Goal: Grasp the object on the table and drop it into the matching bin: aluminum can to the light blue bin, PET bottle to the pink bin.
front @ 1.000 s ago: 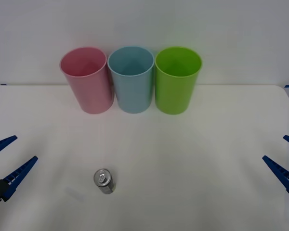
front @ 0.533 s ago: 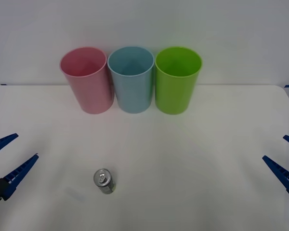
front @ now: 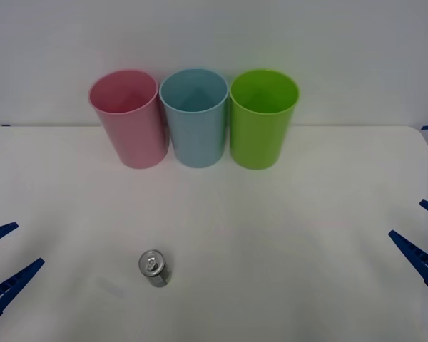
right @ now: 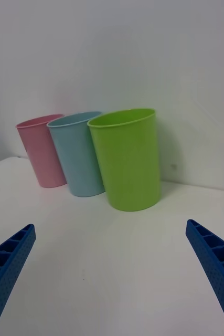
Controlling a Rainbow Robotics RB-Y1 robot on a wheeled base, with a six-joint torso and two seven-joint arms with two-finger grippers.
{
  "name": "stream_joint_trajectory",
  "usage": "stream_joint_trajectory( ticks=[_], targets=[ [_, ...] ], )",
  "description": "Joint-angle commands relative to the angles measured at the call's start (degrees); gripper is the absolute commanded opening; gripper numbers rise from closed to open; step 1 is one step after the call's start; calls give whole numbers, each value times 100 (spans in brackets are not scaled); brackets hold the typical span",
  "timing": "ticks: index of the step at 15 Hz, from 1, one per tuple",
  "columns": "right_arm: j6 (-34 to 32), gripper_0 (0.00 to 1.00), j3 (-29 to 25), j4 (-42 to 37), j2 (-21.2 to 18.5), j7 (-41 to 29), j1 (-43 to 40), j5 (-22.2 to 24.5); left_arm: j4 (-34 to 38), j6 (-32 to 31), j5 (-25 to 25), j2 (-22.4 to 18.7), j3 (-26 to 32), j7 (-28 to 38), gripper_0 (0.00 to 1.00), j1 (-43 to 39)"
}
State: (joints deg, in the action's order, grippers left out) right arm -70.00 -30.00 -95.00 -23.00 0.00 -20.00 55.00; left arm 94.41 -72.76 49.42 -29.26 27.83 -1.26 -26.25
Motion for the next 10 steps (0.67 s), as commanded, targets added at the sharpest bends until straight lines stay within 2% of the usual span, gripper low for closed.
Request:
stream_joint_trajectory(
  ticks=[1,10],
  targets=[
    [0,100,0,0,0,0,0,0,-300,-248,-179,-142,-85,-314,100,-108],
    [0,100,0,0,0,0,0,0,-1425,-740,-302,-607,-665,-1773,100,-38]
  ],
)
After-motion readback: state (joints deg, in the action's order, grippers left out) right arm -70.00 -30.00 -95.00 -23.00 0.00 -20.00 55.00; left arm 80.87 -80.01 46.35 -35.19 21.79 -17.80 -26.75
